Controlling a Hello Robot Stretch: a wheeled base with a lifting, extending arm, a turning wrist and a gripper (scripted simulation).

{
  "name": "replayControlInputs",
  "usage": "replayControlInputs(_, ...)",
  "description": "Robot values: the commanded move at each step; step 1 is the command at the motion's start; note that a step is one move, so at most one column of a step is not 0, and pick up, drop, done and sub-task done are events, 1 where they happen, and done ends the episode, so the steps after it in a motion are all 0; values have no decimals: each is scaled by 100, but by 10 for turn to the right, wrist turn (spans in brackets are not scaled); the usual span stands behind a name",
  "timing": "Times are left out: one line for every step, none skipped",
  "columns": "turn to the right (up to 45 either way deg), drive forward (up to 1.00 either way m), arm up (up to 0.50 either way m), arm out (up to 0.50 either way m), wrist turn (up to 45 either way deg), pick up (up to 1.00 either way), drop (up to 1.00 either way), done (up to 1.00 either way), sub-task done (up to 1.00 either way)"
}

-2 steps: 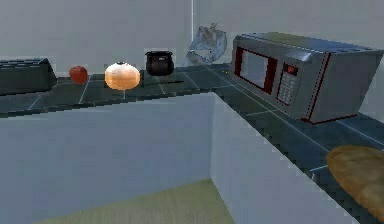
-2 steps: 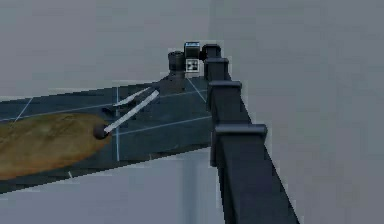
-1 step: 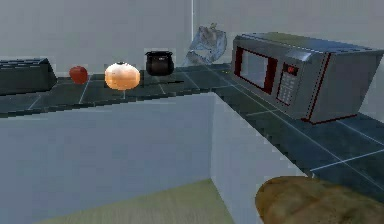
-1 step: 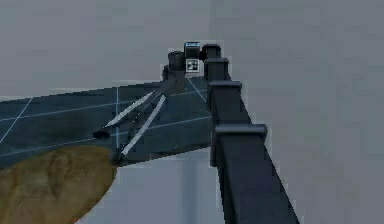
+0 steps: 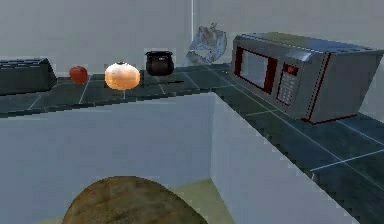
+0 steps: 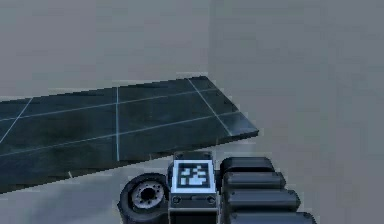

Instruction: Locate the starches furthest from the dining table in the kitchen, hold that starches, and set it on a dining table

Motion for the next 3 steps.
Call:
replayControlInputs(-450,0,0,0,0,0,0,0,0)
replayControlInputs(-450,0,0,0,0,0,0,0,0)
replayControlInputs(-30,0,0,0,0,0,0,0,0)
